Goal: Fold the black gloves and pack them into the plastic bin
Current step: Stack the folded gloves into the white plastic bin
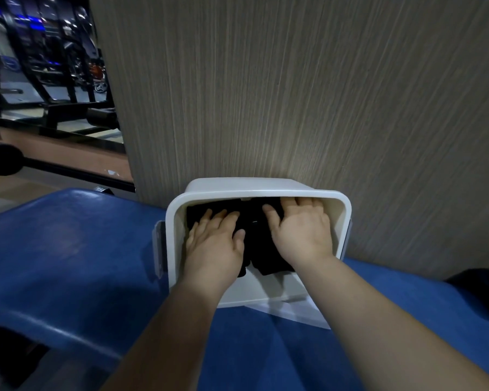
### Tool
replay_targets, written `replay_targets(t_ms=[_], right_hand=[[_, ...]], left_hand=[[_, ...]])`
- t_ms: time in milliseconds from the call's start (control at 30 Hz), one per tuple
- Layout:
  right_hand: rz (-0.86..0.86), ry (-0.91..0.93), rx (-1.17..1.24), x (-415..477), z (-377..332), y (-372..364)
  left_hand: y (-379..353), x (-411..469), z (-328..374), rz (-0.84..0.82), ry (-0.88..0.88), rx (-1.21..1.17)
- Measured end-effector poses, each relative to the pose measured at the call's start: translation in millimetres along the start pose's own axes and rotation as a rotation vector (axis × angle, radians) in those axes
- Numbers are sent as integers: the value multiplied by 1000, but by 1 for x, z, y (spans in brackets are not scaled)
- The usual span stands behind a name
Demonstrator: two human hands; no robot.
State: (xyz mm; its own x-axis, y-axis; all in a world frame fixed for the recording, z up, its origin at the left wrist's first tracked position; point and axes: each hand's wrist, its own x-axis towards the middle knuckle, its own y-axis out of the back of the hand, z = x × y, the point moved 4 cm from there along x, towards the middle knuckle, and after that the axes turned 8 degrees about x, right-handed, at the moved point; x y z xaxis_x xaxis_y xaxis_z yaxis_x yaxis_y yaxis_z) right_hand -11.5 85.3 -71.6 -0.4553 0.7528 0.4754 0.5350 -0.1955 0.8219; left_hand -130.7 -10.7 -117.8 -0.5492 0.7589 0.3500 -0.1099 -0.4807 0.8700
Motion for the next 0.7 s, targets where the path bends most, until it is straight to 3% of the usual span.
replay_targets(t_ms=[167,367,700], right_hand=[[-78,242,-101,-17,-5,-7],[-220,187,-78,-14,15,-23],[-334,190,53,-9,24,-26]], left_hand=[[4,-1,3,28,5,-8],[17,-6,11,172,23,59],[7,-4,14,88,0,74]])
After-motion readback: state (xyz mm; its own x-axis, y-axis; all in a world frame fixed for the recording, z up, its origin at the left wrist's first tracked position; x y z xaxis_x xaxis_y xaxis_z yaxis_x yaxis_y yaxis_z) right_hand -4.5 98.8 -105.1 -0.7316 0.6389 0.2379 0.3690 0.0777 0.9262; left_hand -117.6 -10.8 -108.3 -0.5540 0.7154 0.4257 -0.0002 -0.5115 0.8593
